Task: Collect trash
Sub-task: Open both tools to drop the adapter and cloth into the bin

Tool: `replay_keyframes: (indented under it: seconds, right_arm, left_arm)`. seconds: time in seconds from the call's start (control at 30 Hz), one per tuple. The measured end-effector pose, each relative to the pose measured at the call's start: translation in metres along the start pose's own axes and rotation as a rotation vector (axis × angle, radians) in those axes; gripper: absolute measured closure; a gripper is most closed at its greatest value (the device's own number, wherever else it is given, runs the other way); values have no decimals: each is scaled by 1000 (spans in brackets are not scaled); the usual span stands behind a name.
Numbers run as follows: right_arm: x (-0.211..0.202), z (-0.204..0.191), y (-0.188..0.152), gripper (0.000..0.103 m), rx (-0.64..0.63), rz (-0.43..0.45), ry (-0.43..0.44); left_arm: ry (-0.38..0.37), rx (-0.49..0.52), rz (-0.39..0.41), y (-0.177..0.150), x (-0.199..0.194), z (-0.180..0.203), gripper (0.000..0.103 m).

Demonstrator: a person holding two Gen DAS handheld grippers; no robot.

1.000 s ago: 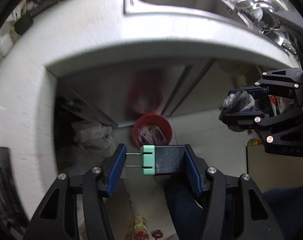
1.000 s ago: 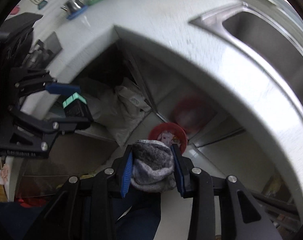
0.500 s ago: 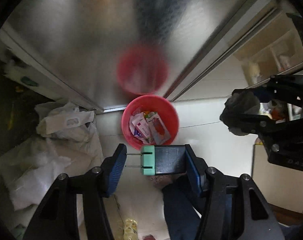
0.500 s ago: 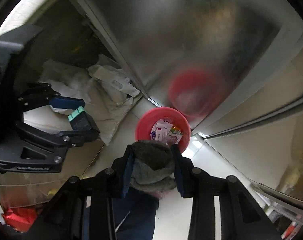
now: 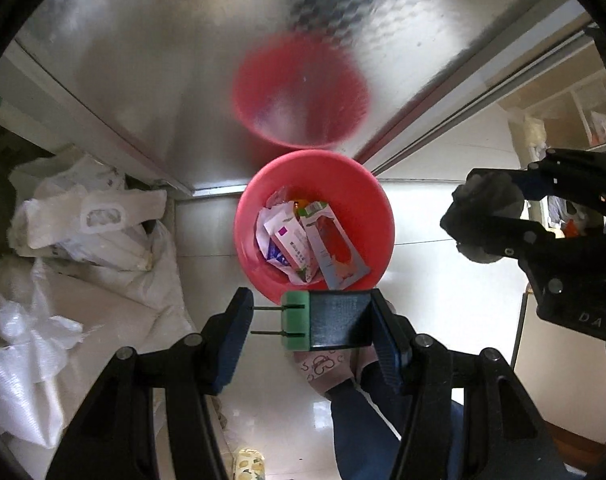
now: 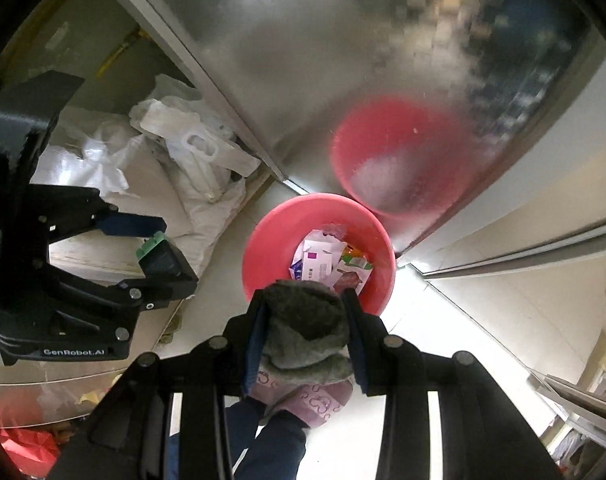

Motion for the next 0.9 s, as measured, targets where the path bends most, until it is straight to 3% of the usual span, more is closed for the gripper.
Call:
replay_keyframes:
  seconds: [0.27,0.37,0.43,0.5,0.6,0.67,0.73,0.9]
  right_arm:
    - [20,9,-6,69,-26,-12,-28]
    - [23,9,-7,68,-42,-7,-30]
    - [22,9,-8,63,-47,-7,-20]
    - [24,11,-8,59,-52,-7,-25]
    - [25,13,-9,43,-66,5,-62]
    - [24,14,-10,38,-58,12,-45]
    - [23,15,-11,28,-53,15,-33]
    - [17,19,-13,23,-36,21,-34]
  left_arm:
    - [-20,-14,-43,6,34,-6,48]
    - [5,5,-43,9,36,-7,48]
    - [14,14,-48,10,37,-6,46]
    - [4,13,-37,11,34,-4,35]
    - [-19,-21,-16,13,29,-7,25]
    - [-15,-41,-4,15,27,-9,24]
    - [4,-49,2,16,25,-10,18]
    - [24,-39,11,13,16,-6,14]
Point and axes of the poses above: each gripper's, at about its wrist camera, not at the fingertips, and x roughly the way its jaws point, z to its right, y to its top, the point moved 7 cm from there along x, roughly the way its jaws point
